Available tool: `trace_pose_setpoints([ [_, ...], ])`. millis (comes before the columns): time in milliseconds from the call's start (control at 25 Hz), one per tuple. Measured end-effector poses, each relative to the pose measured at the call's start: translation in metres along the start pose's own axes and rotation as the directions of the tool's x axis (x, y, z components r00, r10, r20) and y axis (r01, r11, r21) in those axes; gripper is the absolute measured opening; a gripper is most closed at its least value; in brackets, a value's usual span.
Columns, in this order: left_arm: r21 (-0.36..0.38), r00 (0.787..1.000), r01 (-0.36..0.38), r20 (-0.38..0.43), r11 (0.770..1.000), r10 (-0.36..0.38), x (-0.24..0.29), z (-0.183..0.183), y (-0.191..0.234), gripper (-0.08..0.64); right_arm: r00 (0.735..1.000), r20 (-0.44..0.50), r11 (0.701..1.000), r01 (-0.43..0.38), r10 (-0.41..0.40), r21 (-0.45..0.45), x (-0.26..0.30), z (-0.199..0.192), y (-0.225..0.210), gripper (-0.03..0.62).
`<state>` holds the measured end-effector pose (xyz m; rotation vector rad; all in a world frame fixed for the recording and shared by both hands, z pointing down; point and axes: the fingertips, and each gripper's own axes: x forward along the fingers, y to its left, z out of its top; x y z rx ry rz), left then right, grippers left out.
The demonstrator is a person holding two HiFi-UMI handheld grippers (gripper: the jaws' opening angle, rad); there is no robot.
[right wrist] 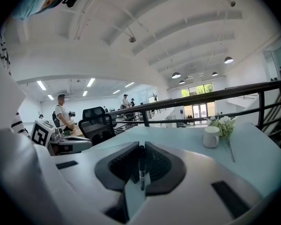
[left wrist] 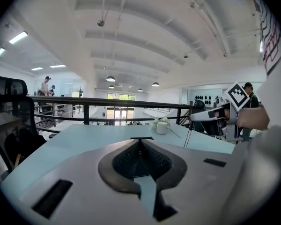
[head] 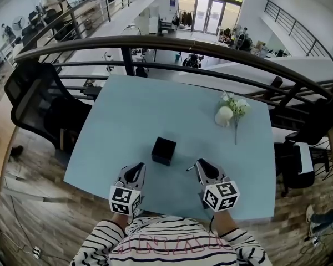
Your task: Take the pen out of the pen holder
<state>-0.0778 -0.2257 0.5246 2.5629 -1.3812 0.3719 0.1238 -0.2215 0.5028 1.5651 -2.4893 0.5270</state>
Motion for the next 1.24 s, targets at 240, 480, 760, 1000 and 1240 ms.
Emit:
trace_pose_setpoints([
  [240,-0.007,1.000,-0.023,-0.001,1.000,0.023,-0.004,-0.004,-0.011,0.035,1.000,-0.018,1.000,-0.019,0.019,-0.004,-0.004,-0.009,-0.004,0.054],
  [480,-0.013,0.999,-0.046,-0.003,0.999,0.046,-0.008,-0.006,-0.019,0.035,0.999,-0.033,0.999,-0.044,0.044,-0.013,-0.006,-0.015,-0.005,0.054],
  [760,-0.019,0.998,-0.063,-0.004,0.998,0.063,-0.009,-0.009,-0.025,0.035,0.997,-0.037,0.998,-0.066,0.065,-0.023,-0.006,-0.014,-0.007,0.054],
  [1000,-0.017,0.998,-0.065,-0.008,0.998,0.065,-0.007,-0.009,-0.024,0.035,0.996,-0.040,0.996,-0.080,0.079,-0.029,-0.001,-0.013,-0.006,0.054],
  [1240,-0.016,0.998,-0.062,-0.009,0.998,0.062,-0.007,-0.005,-0.023,0.035,0.996,-0.041,0.996,-0.083,0.081,-0.031,0.000,-0.010,-0.004,0.054],
])
